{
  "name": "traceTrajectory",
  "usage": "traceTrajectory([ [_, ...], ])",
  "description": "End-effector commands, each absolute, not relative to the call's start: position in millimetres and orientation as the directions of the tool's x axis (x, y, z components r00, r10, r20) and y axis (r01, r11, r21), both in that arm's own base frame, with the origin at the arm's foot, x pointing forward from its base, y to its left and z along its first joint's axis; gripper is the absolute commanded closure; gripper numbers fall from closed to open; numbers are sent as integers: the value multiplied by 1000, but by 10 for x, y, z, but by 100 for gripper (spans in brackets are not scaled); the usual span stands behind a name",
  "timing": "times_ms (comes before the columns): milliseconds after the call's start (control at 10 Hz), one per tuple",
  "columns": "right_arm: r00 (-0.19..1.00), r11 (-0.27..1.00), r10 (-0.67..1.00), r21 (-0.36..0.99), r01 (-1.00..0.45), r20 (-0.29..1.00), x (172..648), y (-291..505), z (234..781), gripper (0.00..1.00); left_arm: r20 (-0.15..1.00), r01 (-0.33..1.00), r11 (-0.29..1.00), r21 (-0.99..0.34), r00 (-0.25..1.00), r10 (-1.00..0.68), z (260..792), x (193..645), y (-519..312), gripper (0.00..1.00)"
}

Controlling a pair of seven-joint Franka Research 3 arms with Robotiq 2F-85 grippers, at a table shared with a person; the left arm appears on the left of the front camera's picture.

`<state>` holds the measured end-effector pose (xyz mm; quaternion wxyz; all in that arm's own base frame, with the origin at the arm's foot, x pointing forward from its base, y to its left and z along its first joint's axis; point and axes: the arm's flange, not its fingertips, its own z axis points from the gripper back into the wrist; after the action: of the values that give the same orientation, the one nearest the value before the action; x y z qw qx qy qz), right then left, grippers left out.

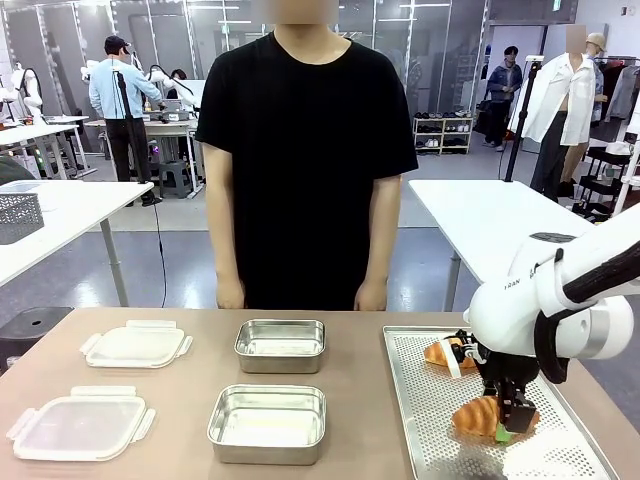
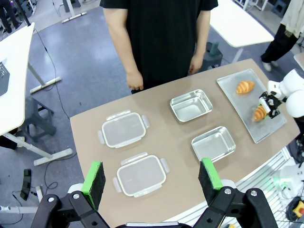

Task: Place the bread into the airtight container.
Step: Pick up a Butter Roll and place it into an empty Airtight Container.

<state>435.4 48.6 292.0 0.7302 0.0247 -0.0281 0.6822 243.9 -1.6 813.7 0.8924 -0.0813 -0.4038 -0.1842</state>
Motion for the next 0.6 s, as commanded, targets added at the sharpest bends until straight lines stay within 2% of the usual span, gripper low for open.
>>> traceTrajectory([
  [0, 62, 63, 996, -8, -998, 71, 4337, 476, 2866, 40, 750, 395, 918, 15, 603, -271, 8162, 2433, -10, 0],
  [100, 66, 66, 994, 2, -998, 90, 4318, 481, 2920, 45, 750, 395, 918, 15, 603, -271, 8162, 2433, -10, 0],
  [200, 64, 63, 991, 5, -998, 119, 4276, 490, 3033, 45, 750, 395, 918, 15, 603, -271, 8162, 2433, -10, 0],
  [500, 43, 46, 994, -29, -999, 101, 4097, 713, 3675, 45, 750, 395, 918, 15, 603, -271, 8162, 2433, -10, 0],
])
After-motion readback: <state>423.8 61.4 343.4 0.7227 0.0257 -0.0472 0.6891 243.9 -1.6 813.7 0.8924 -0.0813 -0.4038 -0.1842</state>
